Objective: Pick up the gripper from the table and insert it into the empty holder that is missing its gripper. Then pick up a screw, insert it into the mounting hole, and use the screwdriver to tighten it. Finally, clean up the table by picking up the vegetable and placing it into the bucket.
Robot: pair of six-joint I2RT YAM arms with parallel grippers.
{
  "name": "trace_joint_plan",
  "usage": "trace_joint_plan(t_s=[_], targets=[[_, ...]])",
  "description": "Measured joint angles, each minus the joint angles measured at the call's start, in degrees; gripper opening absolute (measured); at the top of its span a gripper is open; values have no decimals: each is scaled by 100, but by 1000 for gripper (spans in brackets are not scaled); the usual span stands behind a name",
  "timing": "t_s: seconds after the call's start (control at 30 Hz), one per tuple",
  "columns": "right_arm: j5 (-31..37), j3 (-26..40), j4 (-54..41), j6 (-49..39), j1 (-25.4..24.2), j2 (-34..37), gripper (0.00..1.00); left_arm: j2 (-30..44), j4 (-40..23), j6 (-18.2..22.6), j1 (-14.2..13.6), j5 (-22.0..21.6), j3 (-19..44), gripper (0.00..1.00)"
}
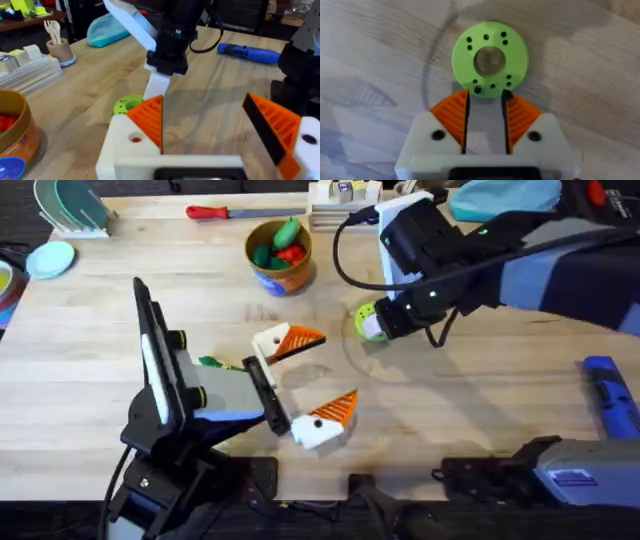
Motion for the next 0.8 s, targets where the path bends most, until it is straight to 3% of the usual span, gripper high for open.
trace_joint_plan(t_s=[0.47, 0.6, 0.73, 0.8], targets=[[59, 0, 306, 83, 125, 282, 330, 0, 0, 2, 0, 0, 0, 993], [96, 2, 312, 99, 122, 360, 246, 0, 0, 0, 0, 0, 0, 993], [122, 4, 334, 122, 126, 362, 25, 0, 0, 2, 0, 0, 0, 993], [122, 7, 338, 129, 129, 362, 7, -2, 0, 0, 0, -1, 0, 993]])
